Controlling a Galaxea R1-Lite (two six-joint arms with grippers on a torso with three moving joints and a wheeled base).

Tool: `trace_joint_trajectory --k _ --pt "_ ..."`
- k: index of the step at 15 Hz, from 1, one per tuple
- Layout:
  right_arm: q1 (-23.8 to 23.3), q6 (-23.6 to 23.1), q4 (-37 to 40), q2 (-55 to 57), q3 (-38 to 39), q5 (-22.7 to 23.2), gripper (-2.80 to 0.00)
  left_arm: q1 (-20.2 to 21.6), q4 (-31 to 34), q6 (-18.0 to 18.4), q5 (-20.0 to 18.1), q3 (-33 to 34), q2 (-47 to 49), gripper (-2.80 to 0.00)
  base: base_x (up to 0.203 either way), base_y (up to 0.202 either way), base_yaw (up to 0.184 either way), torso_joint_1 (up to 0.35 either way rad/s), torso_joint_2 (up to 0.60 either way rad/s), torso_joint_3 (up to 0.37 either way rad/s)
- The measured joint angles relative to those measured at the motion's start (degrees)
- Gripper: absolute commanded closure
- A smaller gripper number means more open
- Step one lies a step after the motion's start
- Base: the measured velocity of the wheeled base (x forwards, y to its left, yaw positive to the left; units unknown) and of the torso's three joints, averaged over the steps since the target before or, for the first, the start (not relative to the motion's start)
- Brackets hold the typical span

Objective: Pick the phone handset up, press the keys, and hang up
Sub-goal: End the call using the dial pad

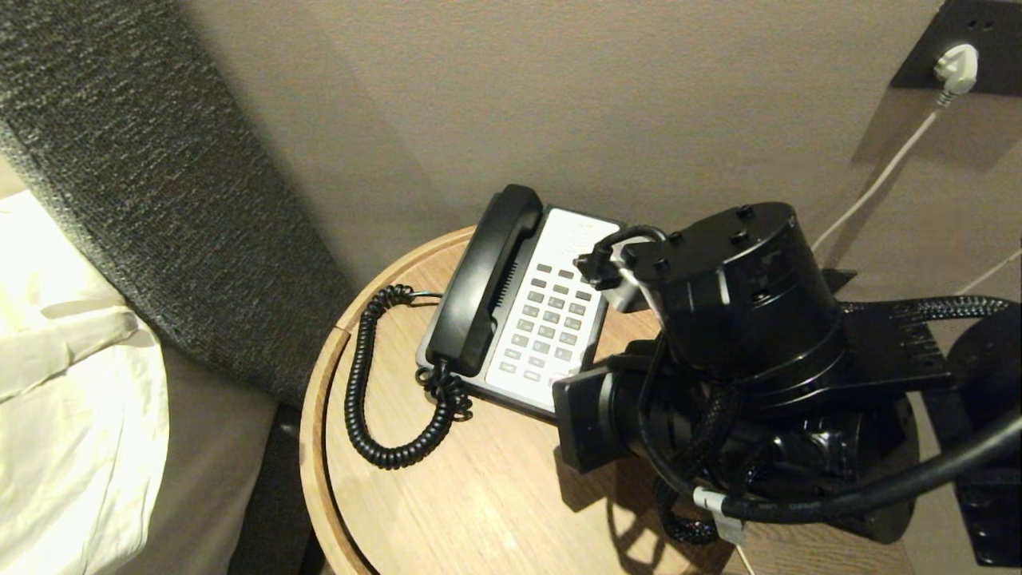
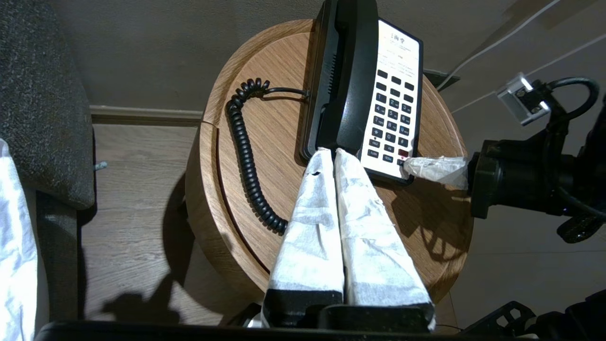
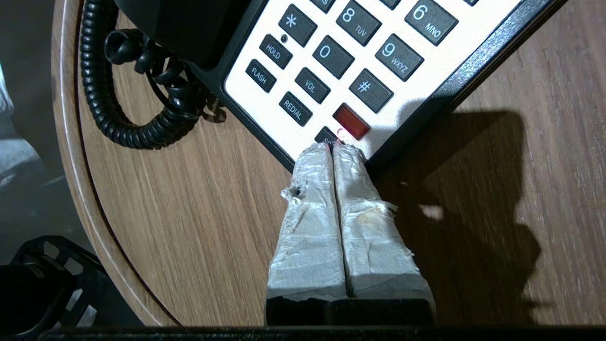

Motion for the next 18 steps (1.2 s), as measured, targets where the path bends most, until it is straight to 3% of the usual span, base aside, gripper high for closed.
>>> trace_joint_trajectory --k 18 --pt "-0.05 -0.35 -0.05 -0.39 -0.45 -0.21 0.0 0.0 0.1 0.0 -0.02 1.76 -1.57 0.0 0.0 0.0 0.0 0.0 0.0 0.0"
